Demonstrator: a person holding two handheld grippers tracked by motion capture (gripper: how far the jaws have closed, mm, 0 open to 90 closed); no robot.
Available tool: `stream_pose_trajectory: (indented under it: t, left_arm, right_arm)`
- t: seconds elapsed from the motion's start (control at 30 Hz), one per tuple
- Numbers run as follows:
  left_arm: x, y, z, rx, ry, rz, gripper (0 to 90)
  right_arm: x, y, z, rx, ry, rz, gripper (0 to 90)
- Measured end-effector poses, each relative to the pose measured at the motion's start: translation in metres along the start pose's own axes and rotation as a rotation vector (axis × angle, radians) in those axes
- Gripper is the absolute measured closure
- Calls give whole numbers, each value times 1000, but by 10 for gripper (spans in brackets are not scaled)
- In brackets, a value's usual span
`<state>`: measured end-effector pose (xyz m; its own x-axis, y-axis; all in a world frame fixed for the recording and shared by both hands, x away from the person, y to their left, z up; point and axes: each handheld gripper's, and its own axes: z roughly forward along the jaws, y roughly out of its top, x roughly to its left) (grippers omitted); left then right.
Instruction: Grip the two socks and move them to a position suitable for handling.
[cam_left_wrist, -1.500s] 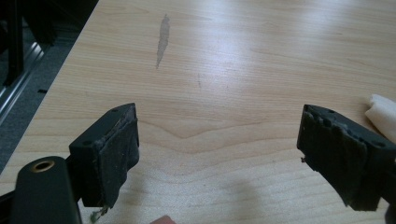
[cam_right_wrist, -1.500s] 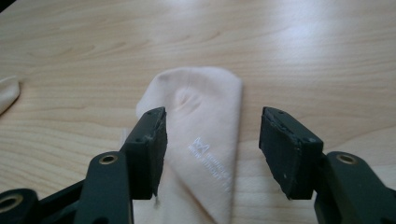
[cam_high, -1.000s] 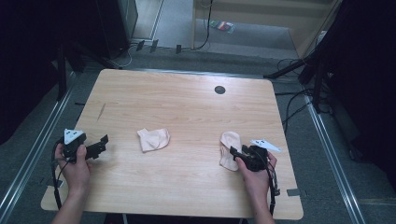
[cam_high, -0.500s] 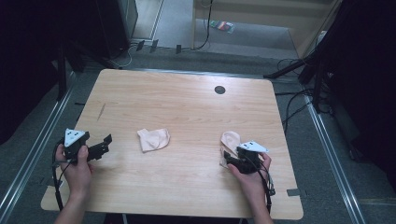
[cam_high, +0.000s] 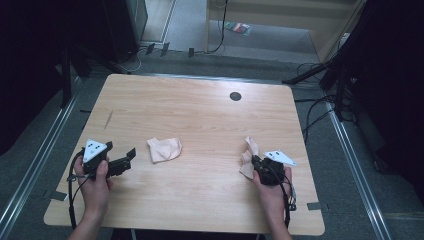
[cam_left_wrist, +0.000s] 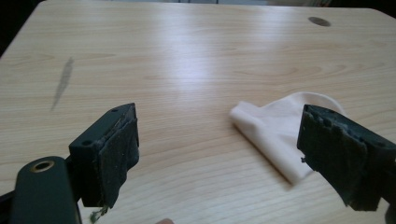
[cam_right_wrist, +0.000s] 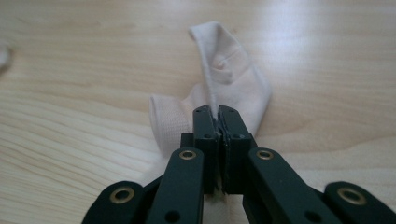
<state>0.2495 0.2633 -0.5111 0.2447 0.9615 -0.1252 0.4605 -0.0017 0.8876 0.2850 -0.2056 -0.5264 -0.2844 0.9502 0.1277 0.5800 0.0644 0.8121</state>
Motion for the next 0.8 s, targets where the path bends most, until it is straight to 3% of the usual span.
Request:
stream_pose_trajectory:
  t: [0.03,0.2,0.33,0.53,0.57,0.6,0.67,0.7,0.8]
  left_arm:
    - [-6,1,0,1,-16,14,132]
    - [-18,1,0,2,-48,34,132]
    - [-23,2,0,1,-64,47,132]
    - [-29,4,-3,-10,-87,41,132]
    - [-29,4,-3,-10,-87,41,132]
    - [-32,4,-3,-8,-97,49,132]
    - [-33,4,-4,-7,-102,54,132]
    - [-35,4,-4,-7,-108,53,132]
    - [-39,4,-4,-5,-117,64,132]
  right_arm:
    - [8,4,-7,-26,24,1,881]
    - [28,7,-19,-56,81,-5,882]
    - [59,10,-28,-85,157,-57,883]
    - [96,4,-29,-76,231,-102,882]
    - [96,4,-29,-76,231,-102,882]
    - [108,0,-26,-68,252,-124,882]
    - [114,-2,-24,-62,263,-136,883]
    - [125,-6,-21,-50,278,-152,883]
    - [132,-10,-18,-41,289,-162,883]
